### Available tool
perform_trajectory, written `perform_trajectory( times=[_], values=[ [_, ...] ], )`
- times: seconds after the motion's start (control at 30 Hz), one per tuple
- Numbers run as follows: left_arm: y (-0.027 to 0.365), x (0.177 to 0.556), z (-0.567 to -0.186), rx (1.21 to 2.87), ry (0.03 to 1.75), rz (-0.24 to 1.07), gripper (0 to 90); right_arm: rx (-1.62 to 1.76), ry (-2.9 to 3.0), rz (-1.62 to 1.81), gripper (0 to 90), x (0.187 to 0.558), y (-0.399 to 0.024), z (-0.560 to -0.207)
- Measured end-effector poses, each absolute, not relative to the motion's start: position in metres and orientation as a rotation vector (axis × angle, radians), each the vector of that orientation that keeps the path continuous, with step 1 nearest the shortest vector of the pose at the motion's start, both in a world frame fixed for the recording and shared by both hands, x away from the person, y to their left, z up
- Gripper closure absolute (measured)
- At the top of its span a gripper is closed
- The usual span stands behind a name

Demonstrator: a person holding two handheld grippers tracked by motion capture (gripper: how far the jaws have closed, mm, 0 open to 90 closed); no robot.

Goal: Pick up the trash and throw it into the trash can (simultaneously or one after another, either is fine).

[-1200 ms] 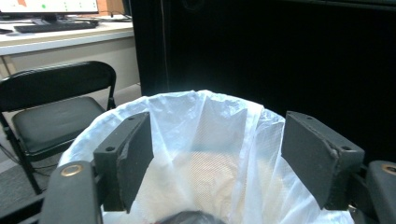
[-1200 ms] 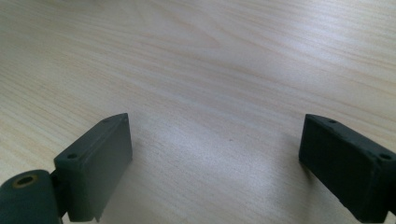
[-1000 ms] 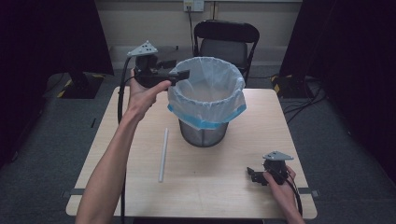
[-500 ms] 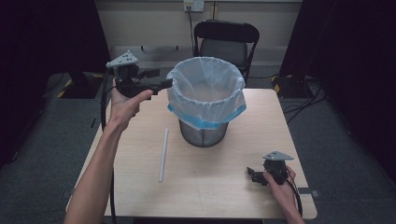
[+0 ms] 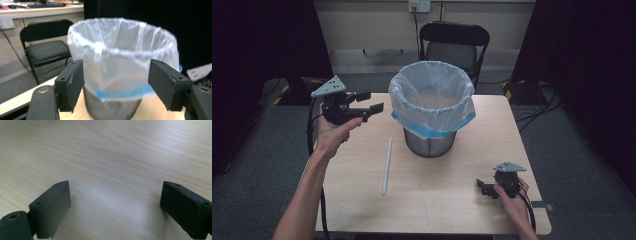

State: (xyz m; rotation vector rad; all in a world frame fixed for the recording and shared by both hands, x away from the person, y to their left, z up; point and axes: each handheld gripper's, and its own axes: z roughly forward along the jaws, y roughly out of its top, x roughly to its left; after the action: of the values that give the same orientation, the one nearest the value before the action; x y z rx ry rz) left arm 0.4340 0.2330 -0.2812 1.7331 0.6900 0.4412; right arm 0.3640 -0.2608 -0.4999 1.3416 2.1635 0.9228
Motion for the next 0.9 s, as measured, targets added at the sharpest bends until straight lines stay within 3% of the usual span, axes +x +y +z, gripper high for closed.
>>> perform_trajectory(
  times=[0.9],
  values=[
    [0.248,0.384,-0.384,1.85,0.842,0.326,28.8,1.341,2.161,0.924,8.8,0.364,-0.261,-0.5]
  ],
)
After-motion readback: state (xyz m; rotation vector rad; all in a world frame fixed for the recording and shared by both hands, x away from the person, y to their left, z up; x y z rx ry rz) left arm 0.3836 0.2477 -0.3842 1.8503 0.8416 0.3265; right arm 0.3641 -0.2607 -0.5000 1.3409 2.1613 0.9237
